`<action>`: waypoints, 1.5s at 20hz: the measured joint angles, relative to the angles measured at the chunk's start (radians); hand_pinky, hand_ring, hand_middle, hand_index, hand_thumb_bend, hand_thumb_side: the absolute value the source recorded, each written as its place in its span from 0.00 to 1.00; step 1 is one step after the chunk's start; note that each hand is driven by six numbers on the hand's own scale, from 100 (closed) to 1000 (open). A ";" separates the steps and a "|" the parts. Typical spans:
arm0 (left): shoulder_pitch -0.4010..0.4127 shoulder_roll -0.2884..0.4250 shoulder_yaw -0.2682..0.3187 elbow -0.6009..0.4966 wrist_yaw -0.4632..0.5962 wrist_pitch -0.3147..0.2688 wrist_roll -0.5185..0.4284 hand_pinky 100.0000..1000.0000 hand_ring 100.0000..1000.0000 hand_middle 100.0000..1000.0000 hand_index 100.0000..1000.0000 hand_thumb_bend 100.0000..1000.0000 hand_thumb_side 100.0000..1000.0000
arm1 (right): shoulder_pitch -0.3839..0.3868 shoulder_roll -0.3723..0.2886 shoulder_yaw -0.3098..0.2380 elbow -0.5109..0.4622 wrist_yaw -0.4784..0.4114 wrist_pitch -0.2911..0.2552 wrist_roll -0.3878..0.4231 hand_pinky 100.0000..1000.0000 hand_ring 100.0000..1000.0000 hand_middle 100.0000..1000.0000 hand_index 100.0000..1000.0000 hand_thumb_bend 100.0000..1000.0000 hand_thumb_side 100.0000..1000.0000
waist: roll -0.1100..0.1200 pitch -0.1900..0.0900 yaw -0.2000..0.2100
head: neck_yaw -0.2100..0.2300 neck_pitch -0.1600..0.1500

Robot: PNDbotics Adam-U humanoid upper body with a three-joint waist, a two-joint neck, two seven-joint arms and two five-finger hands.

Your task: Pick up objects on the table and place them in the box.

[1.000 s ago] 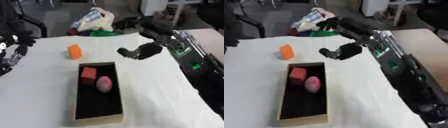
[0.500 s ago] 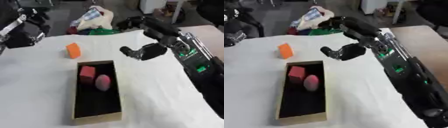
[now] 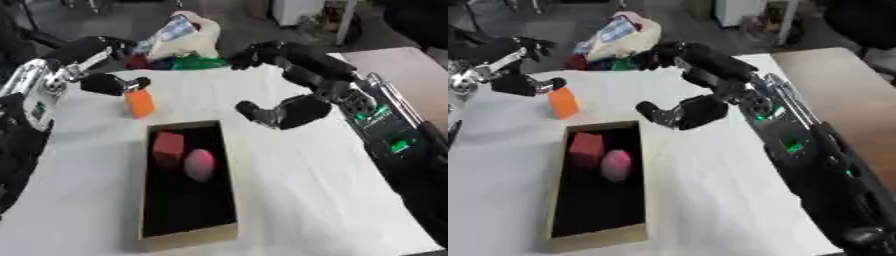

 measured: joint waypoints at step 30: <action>0.000 -0.006 0.086 0.190 -0.130 0.154 0.135 0.77 0.71 0.72 0.97 0.56 0.76 | -0.004 0.016 0.005 0.026 -0.031 0.006 0.020 0.75 0.77 0.71 0.89 0.15 0.63 | -0.004 0.032 -0.023 | 0.005 -0.018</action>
